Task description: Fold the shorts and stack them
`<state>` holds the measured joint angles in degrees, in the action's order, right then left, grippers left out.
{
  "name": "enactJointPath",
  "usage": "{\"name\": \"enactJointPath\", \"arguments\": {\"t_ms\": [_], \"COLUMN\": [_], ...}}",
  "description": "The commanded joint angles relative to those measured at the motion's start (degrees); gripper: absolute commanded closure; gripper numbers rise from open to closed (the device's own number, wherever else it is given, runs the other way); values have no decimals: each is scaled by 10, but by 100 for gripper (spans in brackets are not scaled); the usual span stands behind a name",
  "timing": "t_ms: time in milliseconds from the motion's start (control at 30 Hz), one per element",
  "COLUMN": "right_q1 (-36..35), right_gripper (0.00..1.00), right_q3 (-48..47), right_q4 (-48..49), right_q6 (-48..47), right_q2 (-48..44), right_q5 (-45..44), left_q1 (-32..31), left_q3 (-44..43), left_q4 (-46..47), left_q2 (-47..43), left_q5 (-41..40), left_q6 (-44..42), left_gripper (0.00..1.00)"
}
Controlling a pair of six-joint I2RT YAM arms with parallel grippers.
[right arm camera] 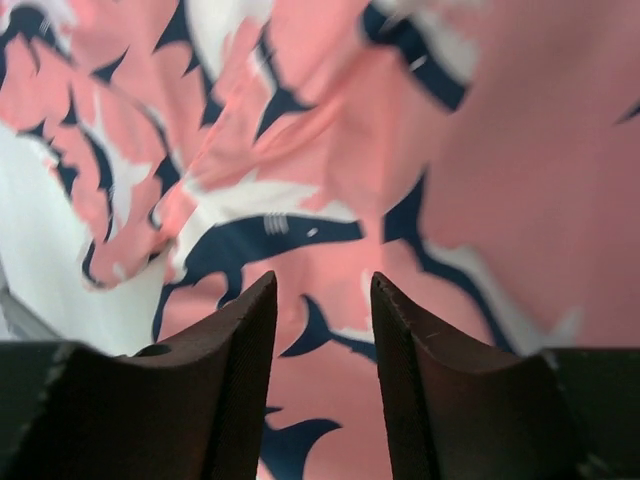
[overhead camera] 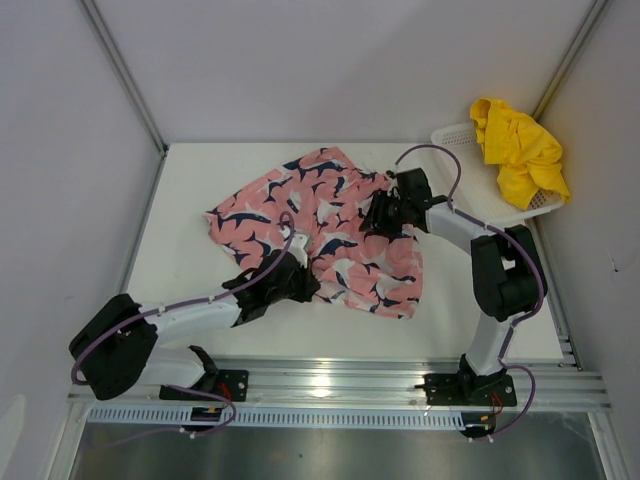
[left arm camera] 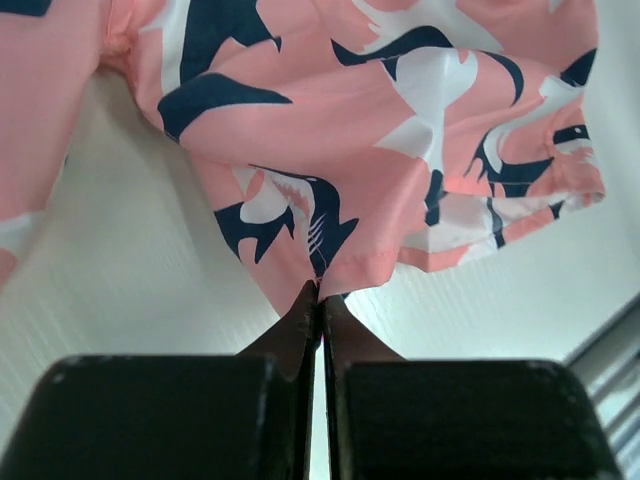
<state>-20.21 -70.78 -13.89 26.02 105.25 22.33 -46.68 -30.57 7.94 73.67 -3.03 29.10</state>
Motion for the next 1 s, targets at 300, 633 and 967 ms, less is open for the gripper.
{"name": "enactJointPath", "arguments": {"t_ms": [300, 633, 967], "right_q1": [86, 104, 106], "right_gripper": [61, 63, 60], "right_q3": [-89, -123, -132], "right_q4": [28, 24, 13], "right_q6": [40, 57, 57], "right_q2": [103, 143, 145], "right_q5": [-33, -15, -9], "left_q1": [116, 215, 179], "left_q3": [109, 162, 170], "left_q4": [-15, -70, -154], "left_q2": [-118, -204, -315], "left_q5": [99, 121, 157], "left_q6": [62, 50, 48], "left_gripper": [100, 100, 74]}}
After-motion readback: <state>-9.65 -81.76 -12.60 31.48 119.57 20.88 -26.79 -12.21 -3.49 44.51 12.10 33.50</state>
